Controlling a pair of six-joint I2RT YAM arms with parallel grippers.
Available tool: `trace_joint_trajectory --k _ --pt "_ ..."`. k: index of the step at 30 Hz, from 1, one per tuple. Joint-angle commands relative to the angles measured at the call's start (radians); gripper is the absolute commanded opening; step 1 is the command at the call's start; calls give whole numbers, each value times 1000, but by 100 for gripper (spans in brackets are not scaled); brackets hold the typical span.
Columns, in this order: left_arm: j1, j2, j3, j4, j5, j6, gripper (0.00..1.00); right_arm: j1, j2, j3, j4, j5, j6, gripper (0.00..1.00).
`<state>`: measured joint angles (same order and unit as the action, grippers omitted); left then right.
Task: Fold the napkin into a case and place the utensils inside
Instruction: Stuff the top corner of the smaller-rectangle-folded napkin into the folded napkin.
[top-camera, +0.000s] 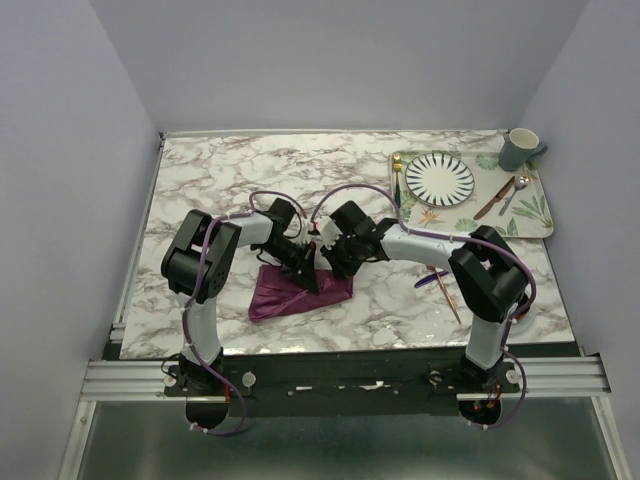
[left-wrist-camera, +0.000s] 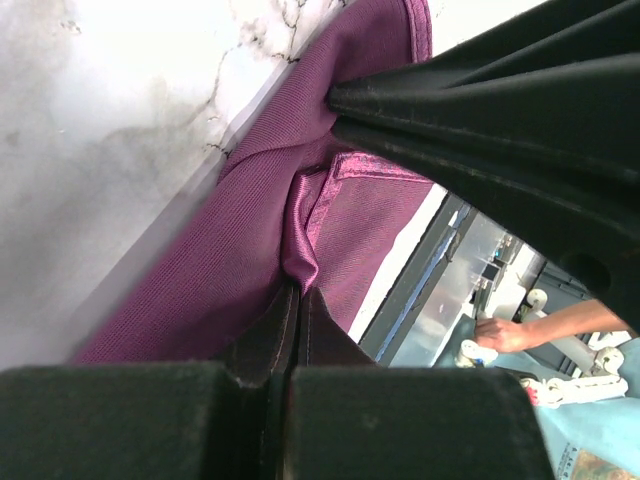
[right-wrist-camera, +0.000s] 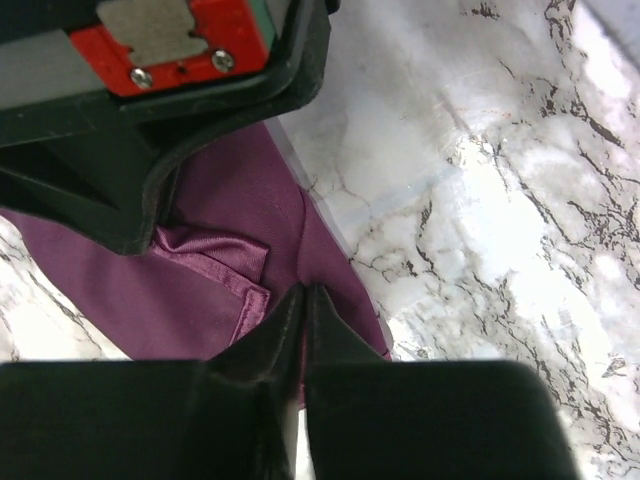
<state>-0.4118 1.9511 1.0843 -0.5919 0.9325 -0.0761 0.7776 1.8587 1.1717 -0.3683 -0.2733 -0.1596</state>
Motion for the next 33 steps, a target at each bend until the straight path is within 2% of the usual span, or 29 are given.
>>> trace_joint_trajectory --k 1,11,22,28,33 --pt "8 17 11 3 15 -1 0 11 4 9 -27 54 -4 1" --pt "8 -3 51 4 46 4 0 11 -62 -1 2 -12 -5 1" --pt "8 46 91 -2 51 7 0 9 -73 -10 5 -29 -15 1" --pt "10 69 112 -25 37 27 0 11 -78 -15 5 -3 -29 1" --pt "21 54 74 -59 19 44 0 9 -79 -15 5 31 -37 1"
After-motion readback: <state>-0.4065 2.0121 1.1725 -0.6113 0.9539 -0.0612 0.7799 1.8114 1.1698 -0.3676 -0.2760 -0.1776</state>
